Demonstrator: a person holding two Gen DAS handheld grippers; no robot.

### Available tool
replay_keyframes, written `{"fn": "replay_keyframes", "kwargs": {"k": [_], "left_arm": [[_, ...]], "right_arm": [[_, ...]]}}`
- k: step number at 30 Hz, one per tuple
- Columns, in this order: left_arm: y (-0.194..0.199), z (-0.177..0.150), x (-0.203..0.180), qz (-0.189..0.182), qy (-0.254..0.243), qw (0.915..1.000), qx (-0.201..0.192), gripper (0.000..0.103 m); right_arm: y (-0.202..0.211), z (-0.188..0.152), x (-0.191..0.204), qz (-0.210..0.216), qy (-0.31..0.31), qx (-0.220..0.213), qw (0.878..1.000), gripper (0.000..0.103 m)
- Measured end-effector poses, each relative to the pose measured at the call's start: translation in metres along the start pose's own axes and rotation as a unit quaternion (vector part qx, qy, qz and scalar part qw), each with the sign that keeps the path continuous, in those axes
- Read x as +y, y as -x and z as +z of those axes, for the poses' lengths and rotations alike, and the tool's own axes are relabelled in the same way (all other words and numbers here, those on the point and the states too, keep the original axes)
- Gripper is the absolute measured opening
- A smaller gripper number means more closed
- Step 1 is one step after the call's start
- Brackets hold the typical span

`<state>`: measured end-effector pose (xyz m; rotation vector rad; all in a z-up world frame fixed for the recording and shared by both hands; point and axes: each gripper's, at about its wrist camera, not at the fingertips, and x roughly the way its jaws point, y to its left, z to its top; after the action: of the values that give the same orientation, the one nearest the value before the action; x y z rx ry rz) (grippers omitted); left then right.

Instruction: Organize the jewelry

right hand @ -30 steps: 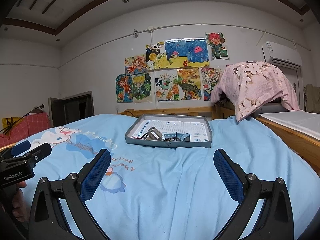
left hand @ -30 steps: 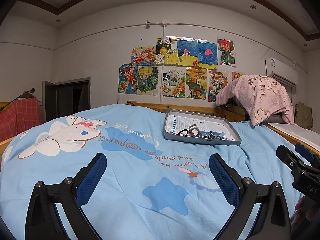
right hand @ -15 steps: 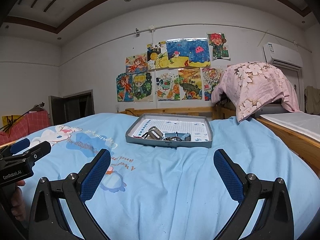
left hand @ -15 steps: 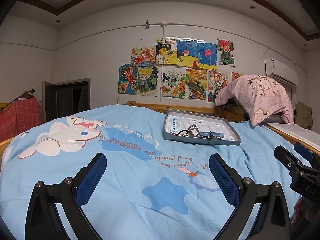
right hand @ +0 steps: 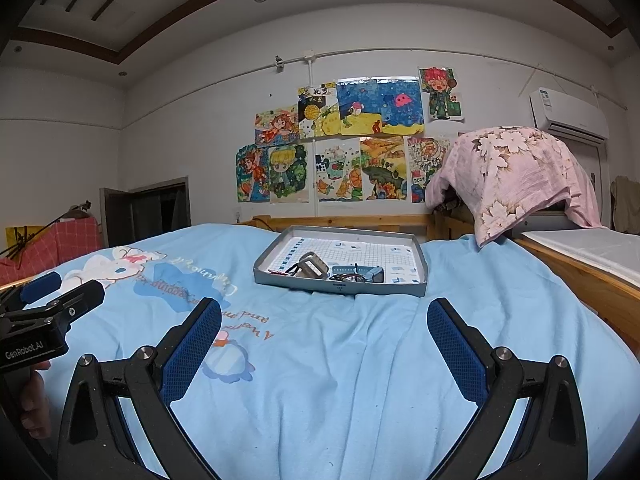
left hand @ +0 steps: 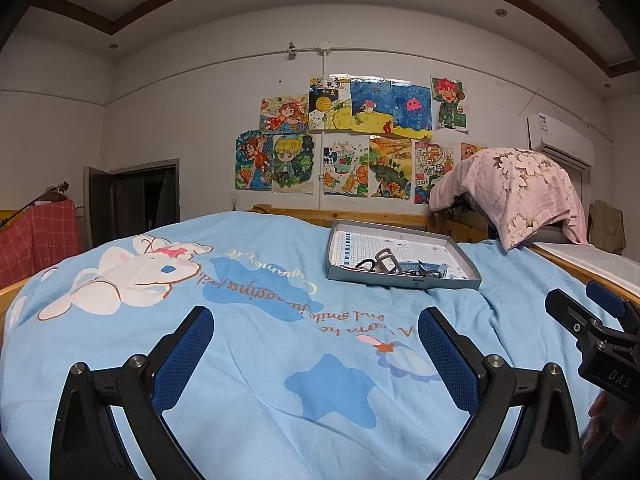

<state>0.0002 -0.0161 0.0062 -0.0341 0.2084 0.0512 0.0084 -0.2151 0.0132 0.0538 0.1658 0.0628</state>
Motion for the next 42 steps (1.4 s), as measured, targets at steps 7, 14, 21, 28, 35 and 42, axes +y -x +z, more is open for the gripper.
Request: {"fn": "replay_keyframes", "kwargs": {"k": [7, 14, 21, 28, 35, 42], "left_arm": [[-0.0003, -0.0007, -0.0004, 0.0, 0.0, 1.0, 0.0, 0.103], [0.0002, -0.0006, -0.001, 0.0, -0.001, 1.0, 0.0, 0.103], [0.0005, -0.0007, -0.0015, 0.0, -0.001, 1.0, -0.001, 0.103], [0.0006, -0.0009, -0.0021, 0.0, -0.002, 1.0, -0.001, 0.103], [0.0008, -0.001, -0.0027, 0.001, -0.001, 1.0, -0.001, 0.103], [0.0006, -0.0013, -0.003, 0.001, -0.003, 1.0, -0.001, 0.103]], "right_arm": [[0.0002, 0.0002, 0.0, 0.0, 0.0, 0.0, 1.0, 0.101], [0.0002, 0.0003, 0.0002, 0.0, 0.0, 0.001, 1.0, 0.101], [0.0003, 0.0001, 0.0007, 0.001, 0.002, 0.001, 1.0, 0.101], [-0.0002, -0.0007, 0.0009, 0.001, 0.002, 0.002, 1.0, 0.101], [0.0, -0.0006, 0.0008, 0.002, 0.002, 0.002, 1.0, 0.101], [0.0004, -0.0005, 0.0011, 0.002, 0.002, 0.002, 1.0, 0.101]]}}
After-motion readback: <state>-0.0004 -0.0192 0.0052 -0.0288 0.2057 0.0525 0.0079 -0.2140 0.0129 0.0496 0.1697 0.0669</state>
